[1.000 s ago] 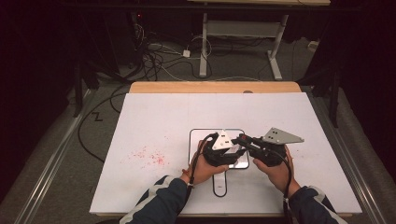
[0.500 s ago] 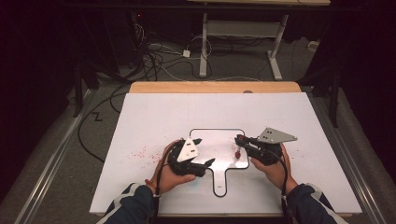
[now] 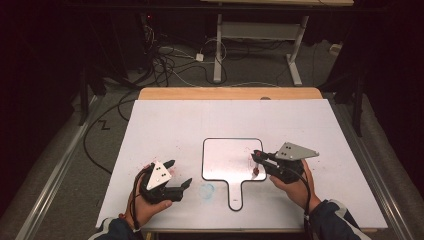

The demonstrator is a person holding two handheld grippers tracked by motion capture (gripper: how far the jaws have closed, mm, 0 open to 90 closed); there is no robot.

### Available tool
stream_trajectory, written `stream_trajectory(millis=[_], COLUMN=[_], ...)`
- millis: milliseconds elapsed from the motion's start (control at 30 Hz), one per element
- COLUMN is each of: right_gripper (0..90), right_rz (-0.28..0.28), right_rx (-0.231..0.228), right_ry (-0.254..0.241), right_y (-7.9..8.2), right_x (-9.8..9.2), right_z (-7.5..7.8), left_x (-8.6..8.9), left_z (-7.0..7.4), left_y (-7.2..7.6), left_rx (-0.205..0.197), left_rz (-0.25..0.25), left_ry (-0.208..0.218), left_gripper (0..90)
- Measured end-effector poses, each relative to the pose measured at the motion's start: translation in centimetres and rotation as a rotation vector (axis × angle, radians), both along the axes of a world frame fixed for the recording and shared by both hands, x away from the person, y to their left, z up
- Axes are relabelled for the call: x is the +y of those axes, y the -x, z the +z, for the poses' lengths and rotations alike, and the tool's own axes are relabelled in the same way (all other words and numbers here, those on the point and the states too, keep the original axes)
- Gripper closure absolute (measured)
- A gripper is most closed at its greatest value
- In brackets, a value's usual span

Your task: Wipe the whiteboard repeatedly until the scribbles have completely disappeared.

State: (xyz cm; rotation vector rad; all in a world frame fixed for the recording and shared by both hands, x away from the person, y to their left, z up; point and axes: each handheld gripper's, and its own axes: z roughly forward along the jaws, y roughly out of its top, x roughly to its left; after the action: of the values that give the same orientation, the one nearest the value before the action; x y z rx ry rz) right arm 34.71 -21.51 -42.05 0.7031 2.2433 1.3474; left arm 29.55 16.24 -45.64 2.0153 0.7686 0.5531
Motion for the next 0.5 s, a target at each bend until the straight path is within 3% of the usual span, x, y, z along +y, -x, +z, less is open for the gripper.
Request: stream_trajectory(millis=[67,233,300,500], right_gripper=[81.3,81.3,81.3,81.3], right_rz=[0.003,-0.080,-0.087,-0.011], right_rx=[-0.003,-0.022,-0.013,0.012], right_ry=[0.007,0.056,0.045,-0.025], right_y=[0.2,0.2,0.4,0.7], right_x=[0.1,-1.2,-1.6,-0.5], right_z=[0.0,0.3,0.3,-0.1], left_x=[0.2,0.4,0.3,0.2], left_z=[0.0,-0.1,-0.1,-0.1], left_y=[0.4,0.6,0.6,0.4], left_rx=[-0.005,0.003,0.001,0.001], left_rz=[-0.001,-0.003,-0.007,-0.010], left_ry=[-0.004,-0.008,-0.009,-0.013], left_gripper=[18.5,18.5,18.4,18.5])
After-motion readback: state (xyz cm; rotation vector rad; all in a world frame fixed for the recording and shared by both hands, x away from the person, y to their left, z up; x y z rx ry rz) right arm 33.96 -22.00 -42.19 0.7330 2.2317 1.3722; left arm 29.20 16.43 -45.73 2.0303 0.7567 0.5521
